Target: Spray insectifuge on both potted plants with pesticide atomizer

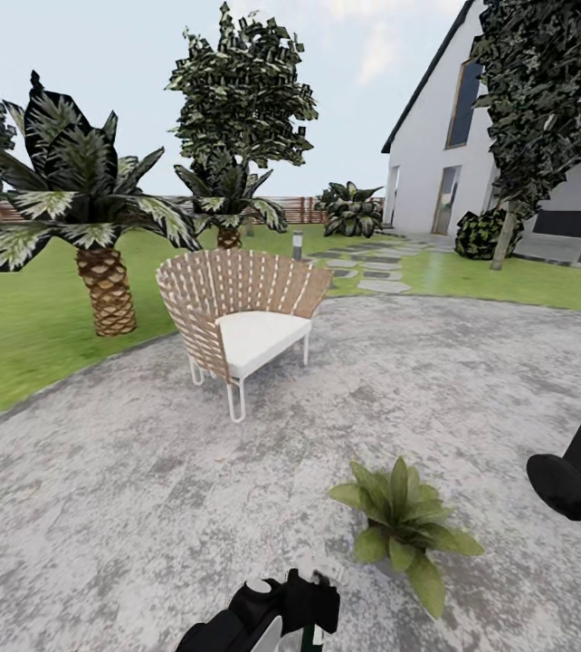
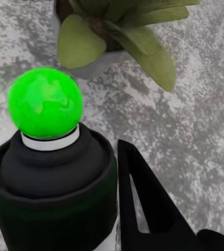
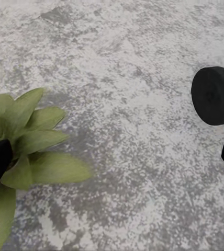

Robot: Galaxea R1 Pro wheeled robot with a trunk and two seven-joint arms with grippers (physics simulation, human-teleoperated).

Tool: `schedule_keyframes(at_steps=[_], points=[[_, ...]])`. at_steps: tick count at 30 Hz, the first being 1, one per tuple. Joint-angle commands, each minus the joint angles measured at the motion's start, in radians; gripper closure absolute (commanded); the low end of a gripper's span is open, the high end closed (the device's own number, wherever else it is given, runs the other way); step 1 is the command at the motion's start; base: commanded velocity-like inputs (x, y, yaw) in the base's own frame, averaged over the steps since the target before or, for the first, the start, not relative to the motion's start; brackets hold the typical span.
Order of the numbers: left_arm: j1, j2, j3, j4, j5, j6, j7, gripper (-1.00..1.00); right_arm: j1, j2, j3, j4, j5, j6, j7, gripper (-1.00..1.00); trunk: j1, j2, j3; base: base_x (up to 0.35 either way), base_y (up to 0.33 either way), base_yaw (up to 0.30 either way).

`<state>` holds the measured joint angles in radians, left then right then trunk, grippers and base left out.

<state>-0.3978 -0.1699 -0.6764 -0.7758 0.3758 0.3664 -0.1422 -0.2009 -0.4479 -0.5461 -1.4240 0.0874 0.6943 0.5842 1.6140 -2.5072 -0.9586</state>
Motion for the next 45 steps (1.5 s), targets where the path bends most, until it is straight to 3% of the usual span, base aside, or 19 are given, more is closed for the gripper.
schedule_keyframes(at_steps=[1,5,7,10,12,13,15,17,18,20,23,29,33,34,35,37,40,43,45], points=[[0.0,0.001,-0.001,0.003,0.0,-0.002,0.001,1.0,0.0,0.001,0.002,0.0,0.0,0.0,0.0,-1.0,0.0,0.0,0.0,0.297,-0.171,-0.3],[0.0,0.001,-0.004,0.026,-0.003,-0.003,0.002,1.0,0.0,0.024,0.048,0.0,-0.001,0.007,-0.001,-1.0,0.0,0.0,0.0,0.298,-0.17,-0.3],[0.0,0.001,-0.004,0.042,-0.001,-0.003,0.003,1.0,0.0,0.053,0.054,0.0,-0.005,0.011,-0.001,-1.0,0.0,0.0,0.0,0.298,-0.17,-0.3],[0.002,0.02,0.007,0.039,-0.005,-0.003,0.008,1.0,0.0,0.061,0.056,0.0,-0.006,0.007,0.0,-1.0,0.0,0.0,0.0,0.239,-0.128,-0.3],[0.005,0.061,0.02,0.027,0.0,-0.033,0.055,1.0,-0.001,0.068,0.096,0.001,-0.006,0.01,-0.007,-1.0,0.0,0.0,0.0,0.038,-0.015,-0.3],[0.006,0.07,0.027,0.029,0.001,-0.07,0.117,1.0,-0.001,0.073,0.141,0.002,-0.006,0.013,-0.01,-1.0,0.0,0.0,0.0,0.01,-0.004,-0.3],[0.007,0.072,0.029,0.038,0.004,-0.094,0.278,1.0,-0.001,0.077,0.177,0.003,-0.006,0.016,-0.014,-1.0,0.0,0.0,0.0,0.003,-0.001,-0.3],[0.007,0.066,0.028,0.065,0.003,-0.091,0.306,1.0,-0.002,0.078,0.183,0.003,-0.006,0.016,-0.032,-1.0,0.0,0.0,0.0,0.0,0.0,-0.3],[0.007,0.063,0.027,0.081,0.002,-0.09,0.301,1.0,-0.002,0.079,0.184,0.004,-0.006,0.016,-0.048,-1.0,0.0,0.0,0.0,0.0,0.0,-0.3],[0.006,0.06,0.024,0.104,-0.003,-0.07,0.216,1.0,-0.002,0.097,0.195,0.004,-0.009,0.011,-0.092,-1.0,0.0,0.0,0.0,0.0,0.0,-0.3],[0.001,0.043,0.023,0.139,-0.009,-0.047,0.15,1.0,-0.002,0.105,0.196,0.002,-0.009,0.006,-0.1,-1.0,0.0,0.0,0.0,0.0,0.0,-0.3],[-0.003,0.035,0.024,0.157,-0.007,-0.052,0.151,1.0,-0.002,0.107,0.197,0.002,-0.009,0.004,-0.098,-1.0,0.0,0.0,0.0,0.0,0.0,-0.3],[-0.038,0.035,0.03,0.198,0.002,-0.051,0.155,1.0,-0.002,0.108,0.197,0.001,-0.009,0.004,-0.097,-1.0,0.0,0.0,0.0,0.0,0.0,-0.3],[-0.044,0.035,0.039,0.218,0.005,-0.05,0.163,1.0,-0.002,0.108,0.197,0.001,-0.009,0.004,-0.097,-1.0,0.0,0.0,0.0,0.0,0.0,-0.3],[-0.056,0.034,0.076,0.243,0.007,-0.048,0.214,1.0,-0.002,0.108,0.197,0.001,-0.009,0.004,-0.096,-1.0,0.0,0.0,0.0,0.0,0.0,-0.3],[-0.065,0.023,0.108,0.261,0.009,-0.043,0.29,1.0,-0.002,0.107,0.197,0.001,-0.009,0.004,-0.094,-1.0,0.0,0.0,0.0,0.0,0.0,-0.3],[-0.076,0.021,0.119,0.274,0.01,-0.033,0.317,1.0,-0.002,0.106,0.196,0.0,-0.009,0.002,-0.093,-1.0,0.0,0.0,0.0,0.0,0.0,-0.3],[-0.09,0.025,0.197,0.288,0.03,-0.031,0.32,1.0,-0.002,0.106,0.196,0.0,-0.009,0.001,-0.093,-1.0,0.0,0.0,0.0,0.0,0.0,-0.3],[-0.1,0.025,0.22,0.296,0.037,-0.028,0.321,1.0,-0.002,0.106,0.196,0.0,-0.009,0.001,-0.093,-1.0,0.0,0.0,0.0,0.0,0.0,-0.3]])
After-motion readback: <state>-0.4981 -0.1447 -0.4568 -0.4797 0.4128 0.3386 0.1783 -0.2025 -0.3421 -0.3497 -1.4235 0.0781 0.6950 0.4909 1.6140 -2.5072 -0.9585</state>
